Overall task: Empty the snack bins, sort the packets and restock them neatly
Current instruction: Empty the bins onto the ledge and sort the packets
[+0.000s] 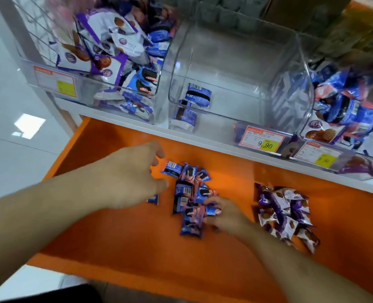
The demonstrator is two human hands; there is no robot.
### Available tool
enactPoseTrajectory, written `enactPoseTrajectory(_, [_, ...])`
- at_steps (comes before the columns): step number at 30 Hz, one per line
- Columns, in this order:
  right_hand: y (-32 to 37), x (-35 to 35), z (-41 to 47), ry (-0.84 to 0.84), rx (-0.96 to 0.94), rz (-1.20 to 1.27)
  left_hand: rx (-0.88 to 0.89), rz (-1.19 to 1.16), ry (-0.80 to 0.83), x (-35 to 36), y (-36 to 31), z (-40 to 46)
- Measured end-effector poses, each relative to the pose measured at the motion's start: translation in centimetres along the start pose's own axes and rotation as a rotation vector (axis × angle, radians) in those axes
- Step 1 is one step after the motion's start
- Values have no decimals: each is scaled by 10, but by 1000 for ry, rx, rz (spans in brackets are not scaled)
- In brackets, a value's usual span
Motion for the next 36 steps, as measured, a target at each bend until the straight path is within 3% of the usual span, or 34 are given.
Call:
enactPoseTrajectory(4, [-13, -4, 14, -55, 35, -25, 27, -2, -23, -8, -1, 2])
enactPoseTrajectory(9, [7, -12, 8, -49, -61, 88, 108, -48, -56, -15, -16, 1])
enactPoseTrajectory(13, [28, -24, -12, -146, -87, -257, 242, -74, -154, -34, -38, -10])
enactPoseTrajectory(16, [80, -41, -47, -106, -207, -384, 317, -103, -280, -60, -51, -21])
enactPoseTrajectory(20, [188, -78, -118, 64, -452, -174, 387, 37, -422, -88, -59, -21])
enactPoseTrajectory(22, [238, -108, -146, 27, -570, -63, 377, 154, -428, -89, -57, -14])
enactPoseTrajectory(24, [267, -146, -146, -120, -620, -84, 358, 209, -399, -85, -56, -10])
enactPoseTrajectory(27, [283, -189, -104, -259, -475, -378, 346, 228, -431, -88, -55, -9])
enactPoseTrajectory(31, [268, -199, -49, -93, -172, -984, 347, 216, -468, -92, -53, -8])
enactPoseTrajectory(36, [246, -187, -20, -1, -34, -1132, 334, 204, -459, -92, -55, -6])
Point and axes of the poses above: each hand's wrist, its own z-axis towards the middle knuckle, its own x-axis out of the palm, y = z × x, the point moved 6 cm from there along z, towards the middle knuckle, and after that the axes turned 3 degrees about y, right-handed, at the moved point
